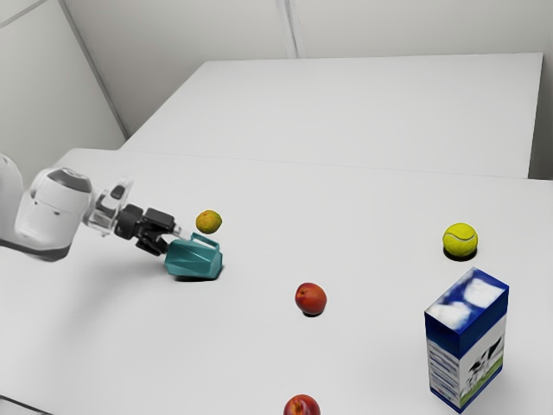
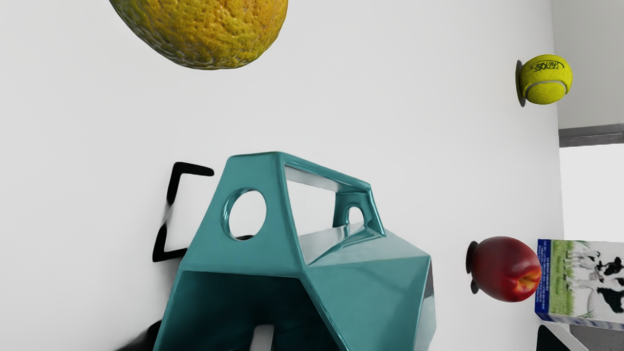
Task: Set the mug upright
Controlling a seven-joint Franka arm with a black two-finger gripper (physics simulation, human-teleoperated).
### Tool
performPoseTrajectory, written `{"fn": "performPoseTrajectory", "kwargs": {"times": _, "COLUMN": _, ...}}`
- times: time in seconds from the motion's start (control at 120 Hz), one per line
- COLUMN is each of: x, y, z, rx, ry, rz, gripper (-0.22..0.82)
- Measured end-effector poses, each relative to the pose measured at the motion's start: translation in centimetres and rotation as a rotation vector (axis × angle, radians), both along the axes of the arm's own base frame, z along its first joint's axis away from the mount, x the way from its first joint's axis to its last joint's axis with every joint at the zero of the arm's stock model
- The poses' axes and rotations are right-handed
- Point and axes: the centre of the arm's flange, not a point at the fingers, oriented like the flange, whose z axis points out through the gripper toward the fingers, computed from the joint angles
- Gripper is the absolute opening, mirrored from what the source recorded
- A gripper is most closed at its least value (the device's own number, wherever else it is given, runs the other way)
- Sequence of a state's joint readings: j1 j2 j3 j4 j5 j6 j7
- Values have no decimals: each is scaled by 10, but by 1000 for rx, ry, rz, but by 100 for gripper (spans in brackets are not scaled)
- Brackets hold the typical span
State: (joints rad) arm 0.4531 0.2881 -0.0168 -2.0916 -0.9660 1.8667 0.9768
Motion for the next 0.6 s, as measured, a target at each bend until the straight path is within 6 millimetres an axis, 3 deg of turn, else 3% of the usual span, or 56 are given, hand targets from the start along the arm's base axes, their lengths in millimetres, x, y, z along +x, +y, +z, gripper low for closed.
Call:
{"fn": "performPoseTrajectory", "kwargs": {"times": 0.308, "x": 0, "y": -17, "z": -12, "rx": -46, "ry": -18, "rz": -70, "gripper": 55}}
{"fn": "performPoseTrajectory", "kwargs": {"times": 0.6, "x": 3, "y": -26, "z": -7, "rx": -57, "ry": -52, "rz": -105, "gripper": 8}}
